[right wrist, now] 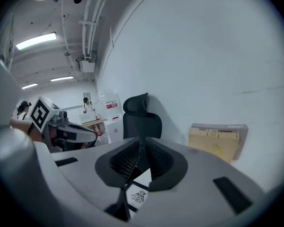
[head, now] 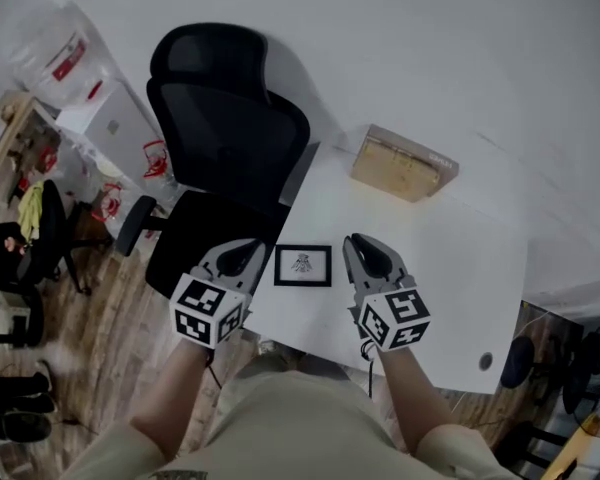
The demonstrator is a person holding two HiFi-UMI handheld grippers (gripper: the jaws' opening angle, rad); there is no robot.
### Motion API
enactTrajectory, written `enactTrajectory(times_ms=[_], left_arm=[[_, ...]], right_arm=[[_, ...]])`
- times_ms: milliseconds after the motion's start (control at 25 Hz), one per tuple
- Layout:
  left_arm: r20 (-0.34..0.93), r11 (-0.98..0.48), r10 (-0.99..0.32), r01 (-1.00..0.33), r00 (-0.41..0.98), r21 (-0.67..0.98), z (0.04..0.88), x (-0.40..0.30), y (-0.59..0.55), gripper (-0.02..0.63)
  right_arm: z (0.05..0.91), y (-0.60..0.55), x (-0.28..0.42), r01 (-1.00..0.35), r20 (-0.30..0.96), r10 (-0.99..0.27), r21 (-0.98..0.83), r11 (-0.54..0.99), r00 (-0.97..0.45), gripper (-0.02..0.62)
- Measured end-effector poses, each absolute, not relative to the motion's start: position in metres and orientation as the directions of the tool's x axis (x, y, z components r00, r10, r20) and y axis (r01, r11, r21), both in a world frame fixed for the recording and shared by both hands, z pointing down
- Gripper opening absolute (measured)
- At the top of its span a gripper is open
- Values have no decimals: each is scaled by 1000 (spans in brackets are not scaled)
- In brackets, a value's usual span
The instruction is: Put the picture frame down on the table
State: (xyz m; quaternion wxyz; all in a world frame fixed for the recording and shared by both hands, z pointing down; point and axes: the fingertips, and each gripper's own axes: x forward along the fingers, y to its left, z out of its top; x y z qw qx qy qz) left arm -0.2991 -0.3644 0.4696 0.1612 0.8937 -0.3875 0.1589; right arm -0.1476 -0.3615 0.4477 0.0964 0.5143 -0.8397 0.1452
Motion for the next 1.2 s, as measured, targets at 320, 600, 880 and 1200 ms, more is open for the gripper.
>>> enactTrajectory(times_ms=[320,600,880,1200], left_arm=[[267,-670,-690,-733,673,116,388,-296,-356,23],[192,-687,-703,-724,685,68,341,-300,-340,23],[174,-690,-709,-723,683,27,328,-303,-327,23],[211,-711,-687,-703,695,4,335,-302,-314,23]], right_arm=[[371,-339,-148,-870,198,-848,-78,487,-492,43],[319,-318,-151,-859,98,-854,-73,506,-511,35],[296,-300,-150,-853,47,-852,-73,517,-521,22],[309,-287,-162,-828,89,-825,-120,548,-559,23]])
